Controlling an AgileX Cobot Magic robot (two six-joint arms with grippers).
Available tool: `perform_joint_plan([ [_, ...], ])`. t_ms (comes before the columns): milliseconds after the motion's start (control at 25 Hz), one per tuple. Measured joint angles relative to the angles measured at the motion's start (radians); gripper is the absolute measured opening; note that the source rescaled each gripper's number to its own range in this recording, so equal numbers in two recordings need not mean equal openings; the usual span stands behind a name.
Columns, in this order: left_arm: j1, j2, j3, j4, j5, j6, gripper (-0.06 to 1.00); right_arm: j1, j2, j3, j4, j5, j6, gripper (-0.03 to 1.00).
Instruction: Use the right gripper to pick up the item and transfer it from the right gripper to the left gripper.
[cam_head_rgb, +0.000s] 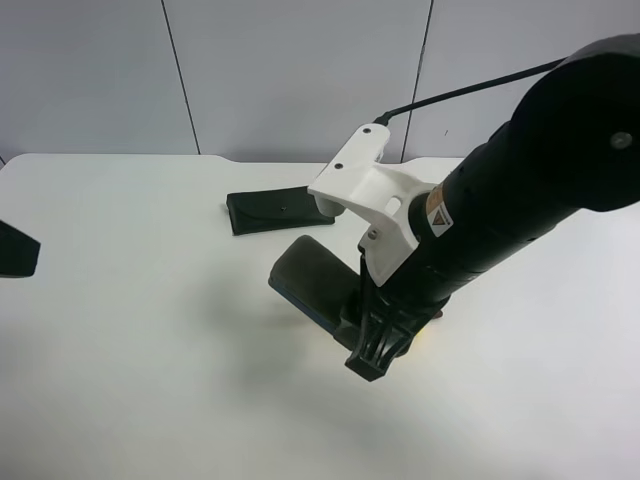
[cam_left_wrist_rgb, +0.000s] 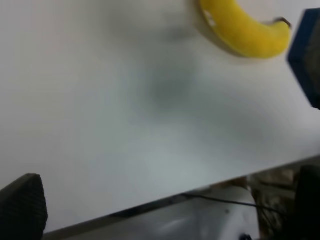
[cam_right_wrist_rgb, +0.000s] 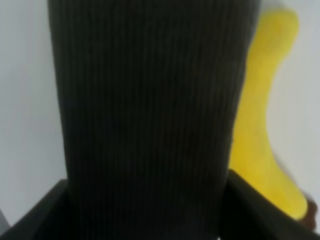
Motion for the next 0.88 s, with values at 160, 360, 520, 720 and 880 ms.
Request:
perform_joint_plan([
  [160, -0.074, 0.124, -0.063, -0.037, 0.001, 0.007, 1.00, 0.012, 0.000, -0.037, 0.001, -0.006, -0.018, 0.01],
  [360, -0.155, 0.265, -0.109, -0.042, -0.008, 0.006, 1.00, 0.012, 0.000, -0.110, 0.006, -0.010, -0.049, 0.01],
  [520, -0.193, 0.345, -0.136, -0.068, -0.050, 0.022, 1.00, 0.012, 0.000, -0.118, 0.028, -0.013, -0.087, 0.01],
  [720, -0.204, 0.406, -0.142, -0.186, -0.092, 0.091, 1.00, 0.013, 0.000, -0.118, 0.078, -0.038, -0.149, 0.01],
  [880, -0.206, 0.438, -0.142, -0.233, -0.115, 0.120, 1.00, 0.013, 0.000, -0.118, 0.132, -0.057, -0.196, 0.01],
])
